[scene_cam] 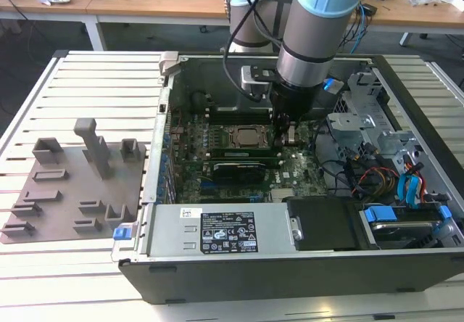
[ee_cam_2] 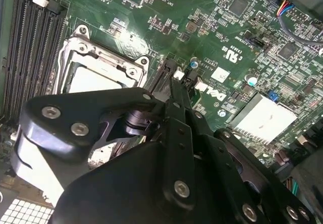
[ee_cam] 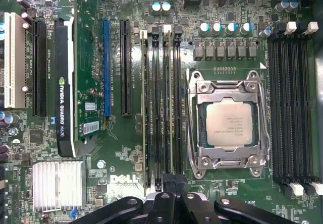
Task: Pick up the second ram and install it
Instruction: 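Press down the second ram until it locks into place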
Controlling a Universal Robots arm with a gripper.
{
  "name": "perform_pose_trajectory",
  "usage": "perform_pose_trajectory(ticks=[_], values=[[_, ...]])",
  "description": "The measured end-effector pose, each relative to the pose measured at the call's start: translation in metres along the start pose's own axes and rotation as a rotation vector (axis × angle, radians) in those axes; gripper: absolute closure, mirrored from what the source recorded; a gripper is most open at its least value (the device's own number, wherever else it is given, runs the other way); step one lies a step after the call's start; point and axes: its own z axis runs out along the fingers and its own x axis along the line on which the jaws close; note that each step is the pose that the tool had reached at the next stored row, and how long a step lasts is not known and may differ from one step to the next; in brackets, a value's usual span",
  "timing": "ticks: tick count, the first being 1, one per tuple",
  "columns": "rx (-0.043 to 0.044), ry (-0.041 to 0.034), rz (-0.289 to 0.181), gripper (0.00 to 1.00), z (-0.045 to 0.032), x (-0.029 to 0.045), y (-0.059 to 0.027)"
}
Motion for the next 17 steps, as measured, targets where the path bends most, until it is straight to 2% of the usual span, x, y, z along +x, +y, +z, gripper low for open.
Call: perform_pose_trajectory(ticks=[2, 3, 6, 8, 11, 14, 15, 17], values=[[0.0005, -0.0023, 0.0, 0.9, -0.0041, -0.0004, 0.0001], [0.0015, -0.0006, 0.0, 0.9, -0.007, -0.0001, 0.0039], [0.0038, -0.0002, 0.0, 0.9, -0.0058, 0.0007, 0.0285], [0.0045, -0.0004, 0.0, 0.9, -0.0043, 0.0013, 0.0521], [0.0052, -0.0003, 0.0, 0.9, -0.0032, 0.0019, 0.0701], [0.0088, -0.0005, 0.0, 0.9, -0.0002, 0.003, 0.1041], [0.0089, -0.0004, 0.0, 0.9, 0.0006, 0.0032, 0.109], [0.0085, 0.0003, 0.0, 0.9, 0.0027, 0.0034, 0.1098]])
